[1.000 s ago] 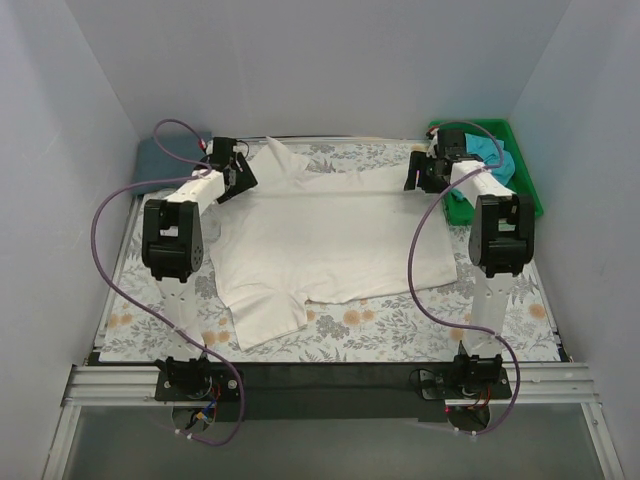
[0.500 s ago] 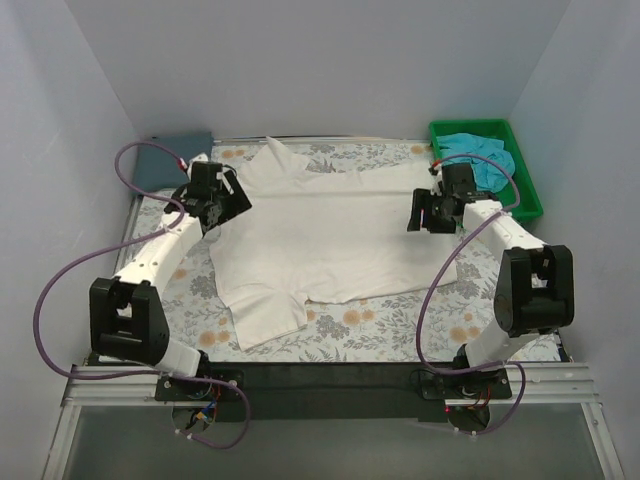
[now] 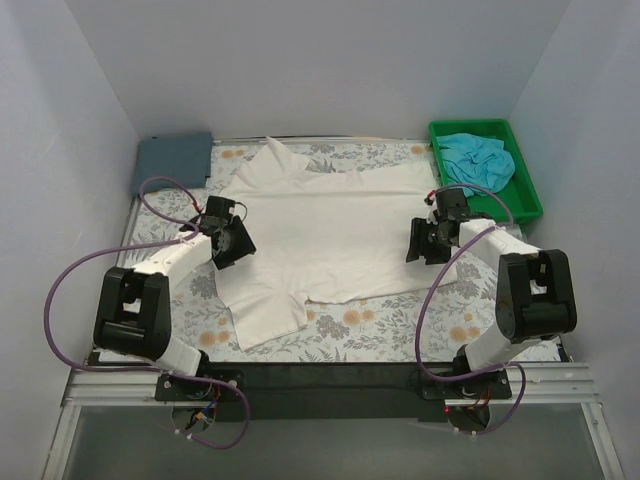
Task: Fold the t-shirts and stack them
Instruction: Flatten the tshirt out
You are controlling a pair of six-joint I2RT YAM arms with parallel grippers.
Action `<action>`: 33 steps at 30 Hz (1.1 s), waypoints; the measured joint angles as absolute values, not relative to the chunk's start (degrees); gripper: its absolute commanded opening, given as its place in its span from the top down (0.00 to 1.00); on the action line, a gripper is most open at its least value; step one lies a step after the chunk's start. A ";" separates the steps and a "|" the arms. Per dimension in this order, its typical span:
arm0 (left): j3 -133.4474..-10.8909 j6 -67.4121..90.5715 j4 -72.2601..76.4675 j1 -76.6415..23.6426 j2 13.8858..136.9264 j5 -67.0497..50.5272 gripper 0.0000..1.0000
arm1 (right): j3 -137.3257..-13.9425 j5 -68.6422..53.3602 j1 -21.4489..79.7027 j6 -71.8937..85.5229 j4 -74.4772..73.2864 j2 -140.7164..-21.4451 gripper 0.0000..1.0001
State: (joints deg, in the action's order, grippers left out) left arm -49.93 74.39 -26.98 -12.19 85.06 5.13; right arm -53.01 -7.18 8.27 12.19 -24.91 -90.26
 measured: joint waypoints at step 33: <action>-49.56 71.75 -29.61 -8.99 66.89 7.18 0.33 | -56.47 6.98 8.40 12.05 -24.40 -89.62 0.50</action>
State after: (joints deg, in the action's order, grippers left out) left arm -49.56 71.75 -29.61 -8.99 66.89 7.18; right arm -56.47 6.98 8.40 12.05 -24.40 -89.62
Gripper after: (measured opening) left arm 0.666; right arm 0.506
